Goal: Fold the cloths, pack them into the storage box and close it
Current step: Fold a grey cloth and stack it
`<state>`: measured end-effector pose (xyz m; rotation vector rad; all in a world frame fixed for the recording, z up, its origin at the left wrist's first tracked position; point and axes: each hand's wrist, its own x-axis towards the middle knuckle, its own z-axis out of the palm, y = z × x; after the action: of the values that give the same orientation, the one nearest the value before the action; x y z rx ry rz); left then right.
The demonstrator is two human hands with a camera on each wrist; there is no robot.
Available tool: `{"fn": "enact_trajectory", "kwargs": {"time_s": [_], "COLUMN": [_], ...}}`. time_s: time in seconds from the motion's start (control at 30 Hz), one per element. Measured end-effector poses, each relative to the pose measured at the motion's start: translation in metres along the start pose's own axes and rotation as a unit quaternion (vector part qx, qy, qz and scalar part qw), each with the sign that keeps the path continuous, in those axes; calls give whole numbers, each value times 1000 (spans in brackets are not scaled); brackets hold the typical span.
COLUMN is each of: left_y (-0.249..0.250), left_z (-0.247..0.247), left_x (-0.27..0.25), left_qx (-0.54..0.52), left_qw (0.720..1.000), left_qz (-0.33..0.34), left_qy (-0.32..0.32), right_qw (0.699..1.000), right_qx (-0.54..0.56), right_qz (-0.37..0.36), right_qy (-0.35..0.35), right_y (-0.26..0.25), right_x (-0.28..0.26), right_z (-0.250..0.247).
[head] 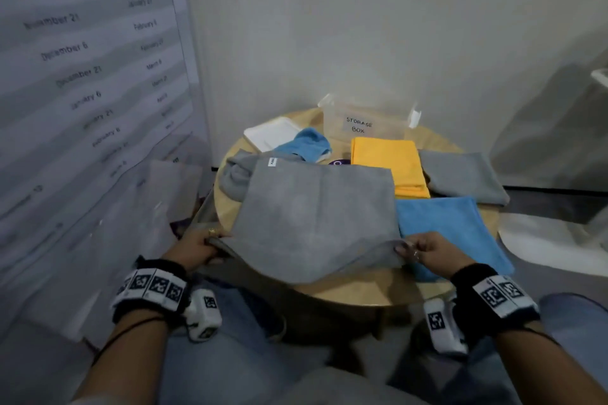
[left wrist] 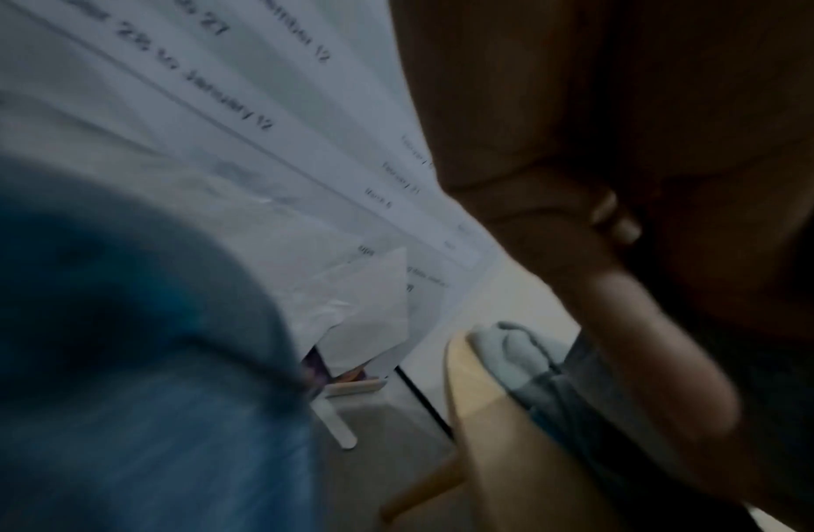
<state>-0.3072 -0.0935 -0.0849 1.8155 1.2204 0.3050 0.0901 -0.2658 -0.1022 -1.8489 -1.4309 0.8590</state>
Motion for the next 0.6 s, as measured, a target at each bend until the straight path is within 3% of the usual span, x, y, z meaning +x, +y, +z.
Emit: {"fn": "enact_trajectory", "kwargs": {"time_s": [0.1, 0.2, 0.3, 0.4, 0.47, 0.6], "left_y": [-15, -21, -17, -9, -5, -2], "left_z": [4, 5, 4, -5, -15, -31], "left_x": [-12, -16, -15, -4, 4, 13], "left_qx": [-41, -85, -73, 48, 53, 85], "left_qw": [995, 982, 980, 991, 992, 985], "left_qz": [-53, -131, -163, -123, -118, -138], "left_qy": [-73, -104, -92, -35, -5, -60], "right_qw": [992, 982, 982, 985, 985, 977], "right_qx": [-77, -83, -50, -17, -44, -67], "right_qz": [65, 120, 151, 169, 167, 199], "right_qy": [-79, -119, -102, -20, 21, -33], "right_y": [22, 21, 9, -9, -16, -21], "right_x": [-12, -22, -22, -10, 1, 13], "right_z": [16, 20, 17, 10, 4, 1]}}
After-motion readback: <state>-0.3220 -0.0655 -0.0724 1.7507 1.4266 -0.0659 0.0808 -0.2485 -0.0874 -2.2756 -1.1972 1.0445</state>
